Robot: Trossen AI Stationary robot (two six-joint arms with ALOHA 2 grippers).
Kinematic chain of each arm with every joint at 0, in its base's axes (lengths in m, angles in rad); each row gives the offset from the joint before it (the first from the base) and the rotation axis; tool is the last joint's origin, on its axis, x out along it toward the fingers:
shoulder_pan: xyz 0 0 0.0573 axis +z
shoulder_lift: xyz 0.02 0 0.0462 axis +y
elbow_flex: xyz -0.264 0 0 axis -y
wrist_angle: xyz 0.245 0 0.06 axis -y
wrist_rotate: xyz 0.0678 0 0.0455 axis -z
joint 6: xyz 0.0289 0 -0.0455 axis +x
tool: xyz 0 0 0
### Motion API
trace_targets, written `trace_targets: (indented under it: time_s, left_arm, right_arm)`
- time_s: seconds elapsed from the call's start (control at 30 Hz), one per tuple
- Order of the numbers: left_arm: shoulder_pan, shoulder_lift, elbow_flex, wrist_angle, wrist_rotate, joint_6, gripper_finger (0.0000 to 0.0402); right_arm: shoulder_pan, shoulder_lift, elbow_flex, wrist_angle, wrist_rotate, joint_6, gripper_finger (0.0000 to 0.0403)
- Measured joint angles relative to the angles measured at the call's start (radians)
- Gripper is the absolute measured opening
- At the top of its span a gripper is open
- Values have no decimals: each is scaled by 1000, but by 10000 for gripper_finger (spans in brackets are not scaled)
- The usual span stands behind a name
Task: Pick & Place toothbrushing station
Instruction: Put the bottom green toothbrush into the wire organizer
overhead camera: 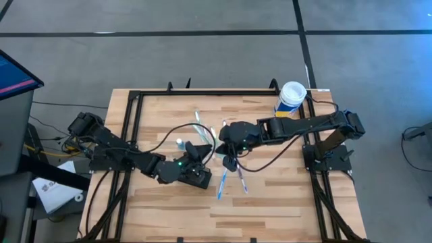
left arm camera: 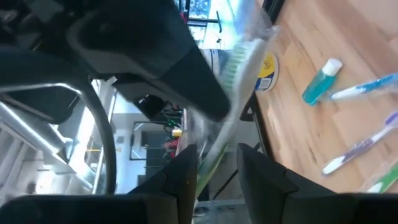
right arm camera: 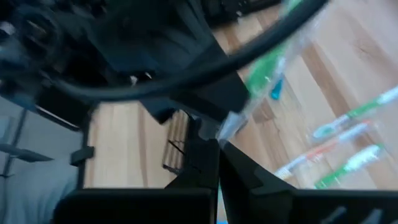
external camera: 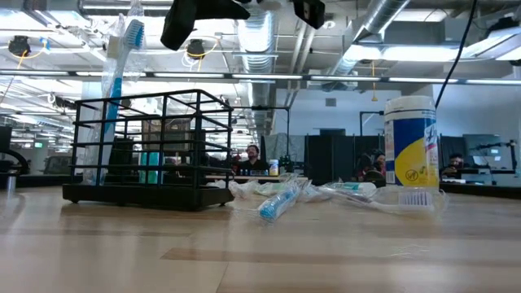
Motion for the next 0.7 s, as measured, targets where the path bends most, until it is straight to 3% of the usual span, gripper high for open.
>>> trace_targets:
  time_s: [0.27,0.7]
  left_arm:
    - [1,0,0,28,0,100,106]
    - [3,0,0,58,1,103,99]
  right_arm:
    - [-6,0,0,22,-25,-3,0]
    - [-6,0,0,27,-30,-3,0]
